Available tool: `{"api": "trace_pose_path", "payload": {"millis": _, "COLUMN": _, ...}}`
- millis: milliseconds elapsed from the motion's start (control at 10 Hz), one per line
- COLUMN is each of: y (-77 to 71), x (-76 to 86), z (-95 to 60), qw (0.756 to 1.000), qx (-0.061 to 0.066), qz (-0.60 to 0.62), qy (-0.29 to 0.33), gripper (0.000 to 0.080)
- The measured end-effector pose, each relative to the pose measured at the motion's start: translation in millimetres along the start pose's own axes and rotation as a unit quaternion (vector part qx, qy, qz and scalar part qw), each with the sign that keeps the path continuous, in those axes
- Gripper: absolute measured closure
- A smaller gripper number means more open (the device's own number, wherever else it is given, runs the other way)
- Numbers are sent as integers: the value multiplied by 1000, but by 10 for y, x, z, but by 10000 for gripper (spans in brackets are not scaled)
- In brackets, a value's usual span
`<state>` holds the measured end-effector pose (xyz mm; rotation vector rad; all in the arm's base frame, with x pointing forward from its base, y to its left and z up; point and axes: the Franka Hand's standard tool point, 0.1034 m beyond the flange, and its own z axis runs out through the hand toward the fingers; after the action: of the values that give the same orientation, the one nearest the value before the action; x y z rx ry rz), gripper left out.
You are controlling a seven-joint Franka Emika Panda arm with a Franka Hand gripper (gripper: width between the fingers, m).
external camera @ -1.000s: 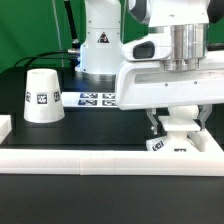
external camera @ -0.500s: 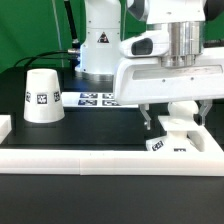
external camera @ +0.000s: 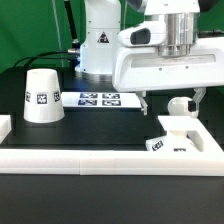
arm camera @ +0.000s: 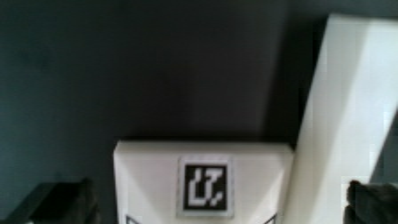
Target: Assemble lamp
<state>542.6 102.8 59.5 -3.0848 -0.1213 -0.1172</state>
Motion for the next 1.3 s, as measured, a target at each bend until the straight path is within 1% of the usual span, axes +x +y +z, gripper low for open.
{"api": "trace_pose_path", "payload": {"millis": 200, "y": -112, "x": -194, "z": -45, "qw": 1000, "qx": 0, "qz": -11, "qy": -4, "gripper": 100}}
{"api": "trace_pose_path", "payload": {"millis": 300, "y": -193, "x": -286, "z": -54, "qw": 1000, "qx": 1, "qz": -19, "qy": -5, "gripper": 100}}
{"api": "trace_pose_path", "payload": {"millis": 500, "y": -354, "x": -385, "z": -40, "qw": 999, "qx": 3, "qz": -31, "qy": -5, "gripper": 100}}
{"api": "trace_pose_path", "payload": {"millis": 700, "y": -485, "x": -421, "z": -31, "qw": 999, "qx": 6, "qz": -40, "qy": -5, "gripper": 100}}
{"api": "trace_pose_path", "payload": {"millis": 1100, "y": -481, "x": -427, "z": -15, "qw": 999, "qx": 5, "qz": -41, "qy": -6, "gripper": 100}}
{"api": "trace_pose_path", "payload": {"millis": 1300, "y": -487, "x": -484, "z": 66, "qw": 1000, "qx": 6, "qz": -12, "qy": -15, "gripper": 100}}
